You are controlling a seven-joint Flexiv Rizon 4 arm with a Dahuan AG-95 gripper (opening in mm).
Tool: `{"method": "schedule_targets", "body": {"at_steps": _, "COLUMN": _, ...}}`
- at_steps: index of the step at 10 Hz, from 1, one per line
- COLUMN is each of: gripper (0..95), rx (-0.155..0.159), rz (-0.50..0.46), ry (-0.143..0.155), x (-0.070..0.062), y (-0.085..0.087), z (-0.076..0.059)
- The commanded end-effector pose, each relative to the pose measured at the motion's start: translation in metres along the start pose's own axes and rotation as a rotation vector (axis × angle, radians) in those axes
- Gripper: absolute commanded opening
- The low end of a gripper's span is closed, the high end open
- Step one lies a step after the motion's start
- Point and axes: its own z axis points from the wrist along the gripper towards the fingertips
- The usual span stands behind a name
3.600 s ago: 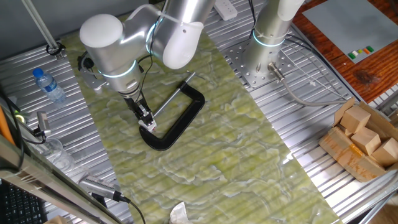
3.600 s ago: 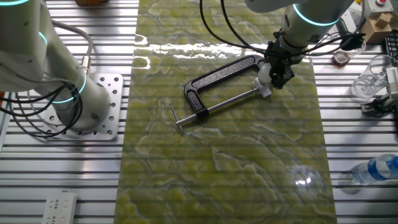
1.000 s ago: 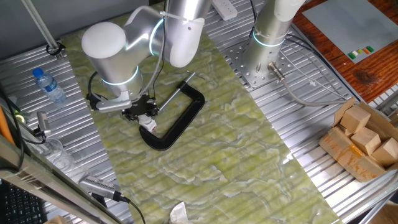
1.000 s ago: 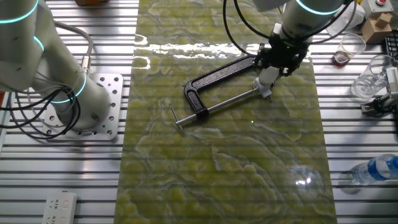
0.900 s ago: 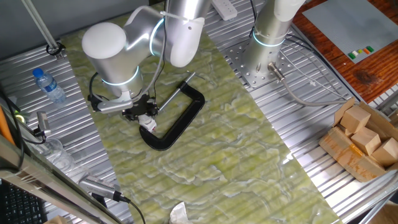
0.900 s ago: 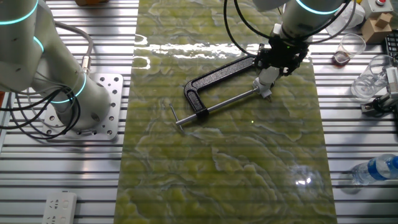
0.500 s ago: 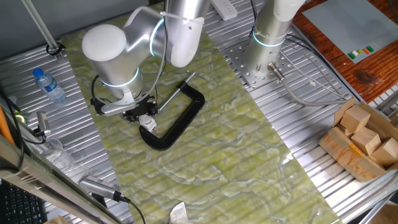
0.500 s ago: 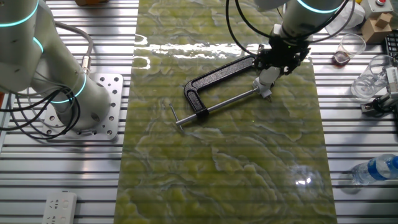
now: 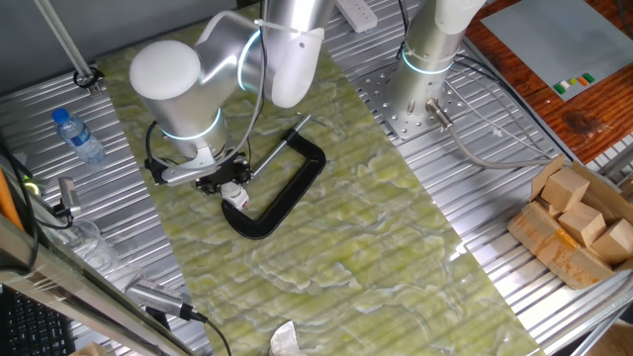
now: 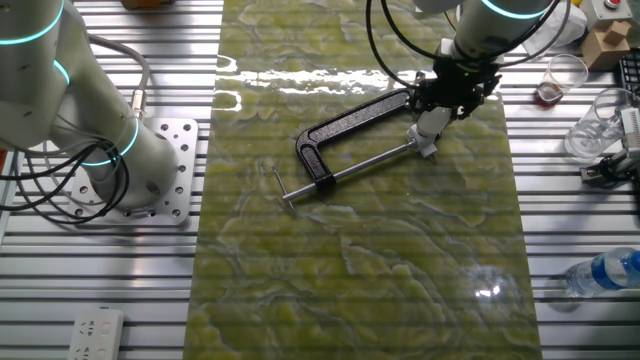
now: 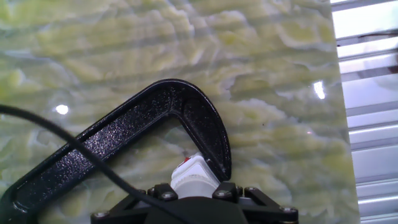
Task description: Take out the light bulb by rotating it
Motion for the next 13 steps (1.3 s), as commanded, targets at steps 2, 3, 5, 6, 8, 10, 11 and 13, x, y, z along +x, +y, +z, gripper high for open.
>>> {"method": "schedule_targets", "body": {"at_steps": 2, "gripper": 0.0, "rx": 0.001, "rz": 0.002, "ry": 0.004, "x": -0.0005, "y": -0.0008, "z": -0.0007}}
{"method": "schedule_targets", "body": {"at_steps": 3, "gripper": 0.0, "rx": -0.003, "rz": 0.003, "ry": 0.006, "x": -0.0006, "y": -0.0007, "z": -0.0014}}
{"method": "schedule_targets", "body": {"at_steps": 5, "gripper": 0.0, "rx": -0.003, "rz": 0.002, "ry": 0.012, "x": -0.0006, "y": -0.0005, "z": -0.0019}}
{"method": "schedule_targets", "body": {"at_steps": 6, "gripper": 0.0, "rx": -0.002, "rz": 0.001, "ry": 0.012, "x": -0.0005, "y": -0.0005, "z": -0.0017}}
{"method": "schedule_targets", "body": {"at_steps": 8, "gripper": 0.0, "rx": 0.004, "rz": -0.003, "ry": 0.012, "x": -0.0005, "y": -0.0005, "z": -0.0016}}
{"method": "schedule_targets", "body": {"at_steps": 10, "gripper": 0.0, "rx": 0.022, "rz": -0.005, "ry": 0.011, "x": -0.0005, "y": -0.0007, "z": -0.0010}}
{"method": "schedule_targets", "body": {"at_steps": 11, "gripper": 19.0, "rx": 0.020, "rz": -0.005, "ry": 0.010, "x": -0.0005, "y": -0.0007, "z": -0.0010}}
{"method": "schedule_targets", "body": {"at_steps": 13, "gripper": 38.0, "rx": 0.024, "rz": 0.023, "ry": 0.002, "x": -0.0006, "y": -0.0008, "z": -0.0011}}
